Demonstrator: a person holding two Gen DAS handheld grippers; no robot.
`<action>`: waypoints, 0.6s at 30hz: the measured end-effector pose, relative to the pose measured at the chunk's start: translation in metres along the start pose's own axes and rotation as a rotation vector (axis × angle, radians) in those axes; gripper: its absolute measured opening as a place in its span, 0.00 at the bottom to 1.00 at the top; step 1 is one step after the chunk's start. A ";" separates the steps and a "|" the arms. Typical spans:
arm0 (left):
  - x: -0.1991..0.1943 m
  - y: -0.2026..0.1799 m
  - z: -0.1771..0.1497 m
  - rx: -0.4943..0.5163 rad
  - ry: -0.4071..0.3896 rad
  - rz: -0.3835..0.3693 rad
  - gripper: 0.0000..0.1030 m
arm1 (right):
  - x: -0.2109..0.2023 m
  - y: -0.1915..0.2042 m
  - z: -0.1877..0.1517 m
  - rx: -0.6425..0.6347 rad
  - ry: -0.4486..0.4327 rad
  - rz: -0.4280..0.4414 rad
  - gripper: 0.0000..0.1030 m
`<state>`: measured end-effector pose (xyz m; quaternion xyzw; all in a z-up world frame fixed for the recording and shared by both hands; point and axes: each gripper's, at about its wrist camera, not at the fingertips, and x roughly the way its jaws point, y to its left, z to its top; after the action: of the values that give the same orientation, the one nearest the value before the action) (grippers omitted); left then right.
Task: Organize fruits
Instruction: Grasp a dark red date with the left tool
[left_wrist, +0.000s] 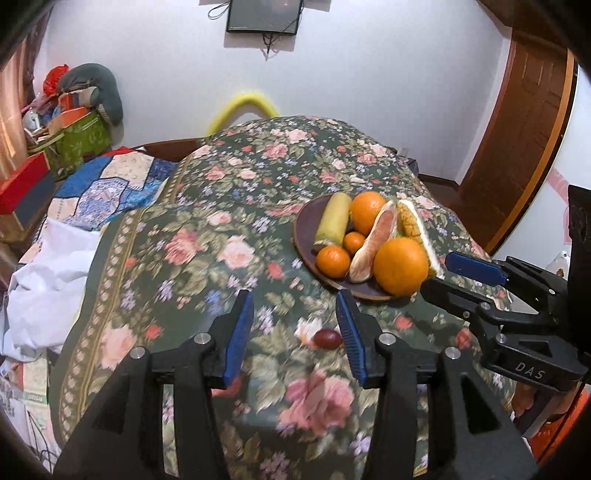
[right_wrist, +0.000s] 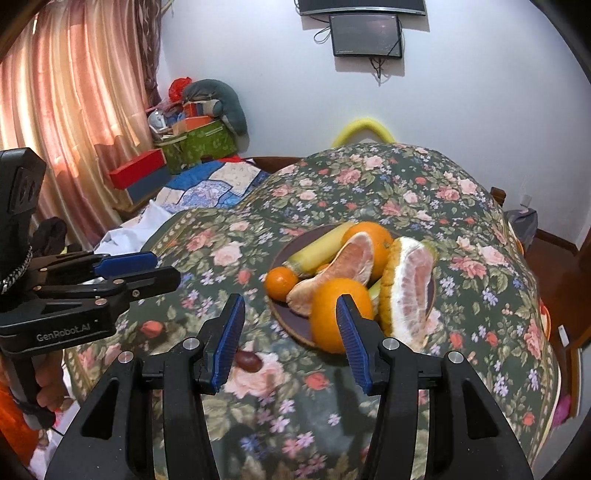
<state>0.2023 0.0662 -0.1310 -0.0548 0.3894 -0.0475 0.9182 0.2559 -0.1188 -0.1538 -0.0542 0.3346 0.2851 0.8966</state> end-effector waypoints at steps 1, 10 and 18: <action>0.000 0.003 -0.004 -0.004 0.007 0.002 0.45 | 0.002 0.002 -0.002 -0.002 0.010 0.005 0.47; 0.014 0.018 -0.034 -0.022 0.078 0.009 0.45 | 0.042 0.020 -0.031 -0.029 0.139 0.031 0.47; 0.029 0.019 -0.049 -0.006 0.117 0.008 0.45 | 0.074 0.020 -0.038 -0.021 0.233 0.080 0.38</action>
<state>0.1880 0.0777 -0.1885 -0.0533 0.4429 -0.0456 0.8938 0.2685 -0.0777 -0.2275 -0.0829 0.4353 0.3159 0.8390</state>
